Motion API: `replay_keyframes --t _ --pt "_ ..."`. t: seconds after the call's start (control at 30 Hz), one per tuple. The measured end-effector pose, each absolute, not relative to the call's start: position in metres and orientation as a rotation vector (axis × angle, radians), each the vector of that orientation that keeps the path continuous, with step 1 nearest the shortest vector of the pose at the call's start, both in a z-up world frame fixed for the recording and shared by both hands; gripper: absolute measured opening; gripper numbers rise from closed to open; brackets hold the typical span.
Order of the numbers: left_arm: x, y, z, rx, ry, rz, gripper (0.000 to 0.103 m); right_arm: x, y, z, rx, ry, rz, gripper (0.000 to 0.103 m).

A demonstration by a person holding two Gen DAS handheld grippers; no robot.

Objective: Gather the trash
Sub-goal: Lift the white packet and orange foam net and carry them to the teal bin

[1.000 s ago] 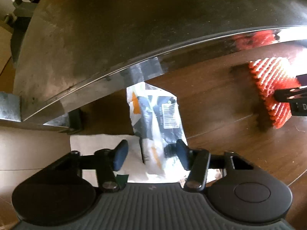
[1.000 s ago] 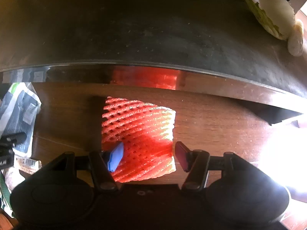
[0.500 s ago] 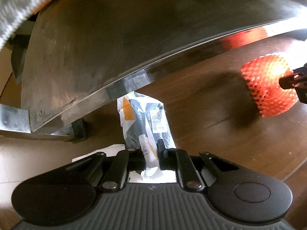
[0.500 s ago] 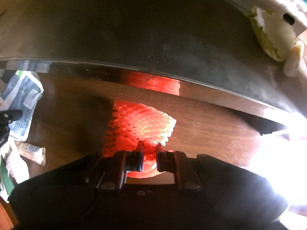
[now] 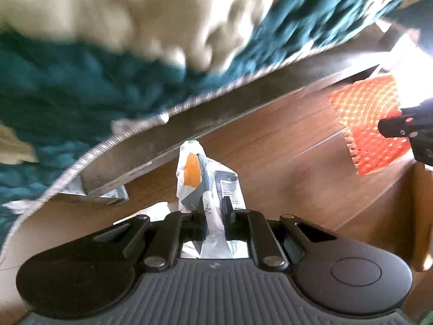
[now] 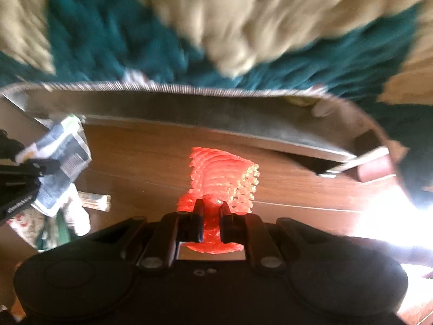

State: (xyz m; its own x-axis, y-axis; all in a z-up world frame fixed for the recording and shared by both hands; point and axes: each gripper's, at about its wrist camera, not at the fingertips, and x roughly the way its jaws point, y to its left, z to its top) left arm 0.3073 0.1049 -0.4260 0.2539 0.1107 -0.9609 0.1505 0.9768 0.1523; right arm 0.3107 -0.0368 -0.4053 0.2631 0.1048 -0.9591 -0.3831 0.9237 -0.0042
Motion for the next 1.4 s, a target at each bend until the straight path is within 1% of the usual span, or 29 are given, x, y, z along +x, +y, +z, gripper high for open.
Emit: replay_keyframes --t 0.1,0.33,0.63,0.77,1.13,1.4 --pt "0.302 0.100 -0.389 0.214 1.273 -0.033 0.009 0.304 -0.054 -0.353 -0.219 1.219 0.344 0.009" --pt "0.284 0.080 -0.273 0.108 1.137 -0.044 0.010 0.264 -0.079 -0.249 -0.153 1.092 0.359 0.009" --pt "0.244 0.049 -0.161 0.052 0.955 -0.095 0.010 0.202 -0.128 -0.120 -0.116 0.857 0.361 0.009" --pt "0.221 0.017 -0.106 0.076 0.852 -0.129 0.010 0.176 -0.158 -0.069 -0.124 0.766 0.340 0.009" --pt "0.182 -0.081 0.027 0.078 0.613 -0.256 0.010 0.122 -0.239 0.037 -0.114 0.545 0.233 0.009" --pt "0.166 -0.161 0.103 0.093 0.462 -0.376 0.010 0.097 -0.304 0.100 -0.102 0.395 0.111 0.010"
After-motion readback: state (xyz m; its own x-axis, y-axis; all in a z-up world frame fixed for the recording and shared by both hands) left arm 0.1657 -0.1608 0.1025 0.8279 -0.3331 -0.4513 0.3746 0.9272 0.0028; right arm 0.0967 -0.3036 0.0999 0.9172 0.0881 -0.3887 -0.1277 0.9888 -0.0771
